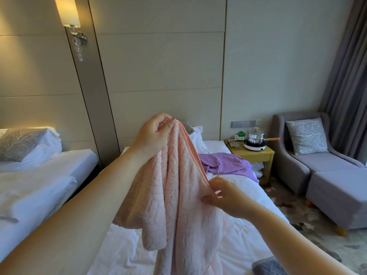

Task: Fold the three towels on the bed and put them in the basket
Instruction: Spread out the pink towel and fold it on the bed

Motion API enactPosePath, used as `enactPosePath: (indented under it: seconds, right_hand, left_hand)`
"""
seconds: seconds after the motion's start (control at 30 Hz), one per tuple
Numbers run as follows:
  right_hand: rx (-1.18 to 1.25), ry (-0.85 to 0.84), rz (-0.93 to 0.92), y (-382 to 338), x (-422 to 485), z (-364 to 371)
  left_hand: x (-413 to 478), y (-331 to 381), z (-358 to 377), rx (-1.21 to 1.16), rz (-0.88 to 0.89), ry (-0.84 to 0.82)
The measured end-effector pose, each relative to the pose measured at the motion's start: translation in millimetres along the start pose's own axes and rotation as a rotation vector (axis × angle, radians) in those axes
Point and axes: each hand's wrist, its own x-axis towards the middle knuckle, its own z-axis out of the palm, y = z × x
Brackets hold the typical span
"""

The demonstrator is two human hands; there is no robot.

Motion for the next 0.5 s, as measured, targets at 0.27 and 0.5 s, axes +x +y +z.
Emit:
enactPosePath:
  seconds: [0.27,0.5]
  right_hand:
    - [0.154,0.323,0.116,-3,3,-31]
    - [0.218,0.166,-0.045,-34,12,-58]
  left_hand:
    - [-7,-26,-30,0.106,-0.144,0.130]
    - [-40,-62,-23,0.301,-0.440,-0.127]
